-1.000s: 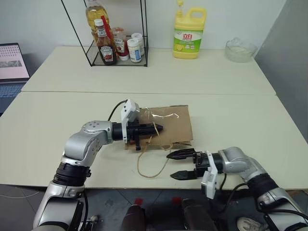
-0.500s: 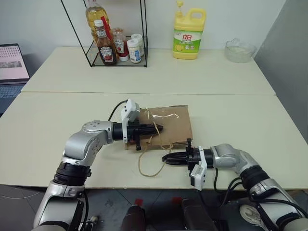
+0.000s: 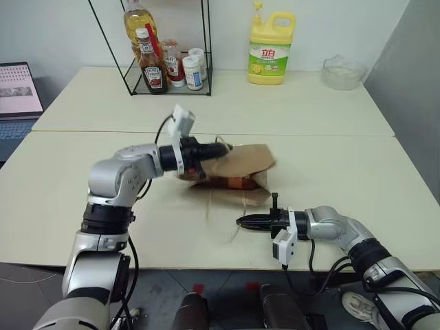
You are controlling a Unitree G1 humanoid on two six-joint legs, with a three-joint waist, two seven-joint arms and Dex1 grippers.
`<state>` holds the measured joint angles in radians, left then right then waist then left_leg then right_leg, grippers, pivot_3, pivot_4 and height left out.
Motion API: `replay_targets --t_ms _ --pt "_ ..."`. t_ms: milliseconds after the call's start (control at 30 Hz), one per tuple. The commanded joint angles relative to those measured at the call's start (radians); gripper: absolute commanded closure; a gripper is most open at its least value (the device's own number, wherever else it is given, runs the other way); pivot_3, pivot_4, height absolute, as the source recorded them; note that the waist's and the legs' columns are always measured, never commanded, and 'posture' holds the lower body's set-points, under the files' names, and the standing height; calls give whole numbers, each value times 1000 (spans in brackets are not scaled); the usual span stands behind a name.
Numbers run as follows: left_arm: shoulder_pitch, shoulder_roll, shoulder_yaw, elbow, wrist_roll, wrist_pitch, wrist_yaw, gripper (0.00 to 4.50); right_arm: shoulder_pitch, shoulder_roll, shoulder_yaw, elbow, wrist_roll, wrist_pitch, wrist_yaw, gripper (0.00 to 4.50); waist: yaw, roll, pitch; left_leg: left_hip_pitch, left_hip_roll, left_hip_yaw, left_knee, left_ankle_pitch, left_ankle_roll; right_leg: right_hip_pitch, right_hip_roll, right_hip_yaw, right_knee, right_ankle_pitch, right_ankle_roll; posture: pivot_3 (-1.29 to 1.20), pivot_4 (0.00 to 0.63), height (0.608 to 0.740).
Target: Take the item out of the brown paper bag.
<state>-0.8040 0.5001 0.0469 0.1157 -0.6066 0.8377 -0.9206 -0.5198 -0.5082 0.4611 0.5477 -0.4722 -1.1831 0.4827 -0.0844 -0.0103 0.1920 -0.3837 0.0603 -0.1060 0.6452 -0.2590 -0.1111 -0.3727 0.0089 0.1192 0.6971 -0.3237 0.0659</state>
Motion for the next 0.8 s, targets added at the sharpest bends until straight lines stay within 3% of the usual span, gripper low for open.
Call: replay_targets --t_ms 33,333,433,567,800 --pt "-48 -5 40 3 -24 0 14 4500 17 -23 26 9 23 38 38 4485 0 0 0 0 0 0 0 0 0 1 0 0 0 0 0 0 150 740" --pt "-119 -24 109 10 -100 46 50 4500 26 -60 37 12 90 106 99 4485 1 0 0 1 0 0 0 0 0 2 0 0 -1 0 0 0 150 740" --pt "-100 -23 119 -27 -132 74 48 4500 67 -103 25 -56 197 156 154 3966 3 -1 0 1 -1 0 0 0 0 3 -1 0 -1 0 0 0 150 740" --pt "-58 -17 124 -54 -156 86 38 4500 142 -191 -23 -216 323 230 197 2550 4 -1 0 0 -2 0 0 0 0 3 -2 1 -1 0 0 0 150 740" --pt "-46 -16 130 -44 -172 84 34 4500 335 -348 -233 -573 527 486 195 78 8 -1 0 -1 -2 -1 0 -1 1 2 -1 1 -2 0 0 0 150 740"
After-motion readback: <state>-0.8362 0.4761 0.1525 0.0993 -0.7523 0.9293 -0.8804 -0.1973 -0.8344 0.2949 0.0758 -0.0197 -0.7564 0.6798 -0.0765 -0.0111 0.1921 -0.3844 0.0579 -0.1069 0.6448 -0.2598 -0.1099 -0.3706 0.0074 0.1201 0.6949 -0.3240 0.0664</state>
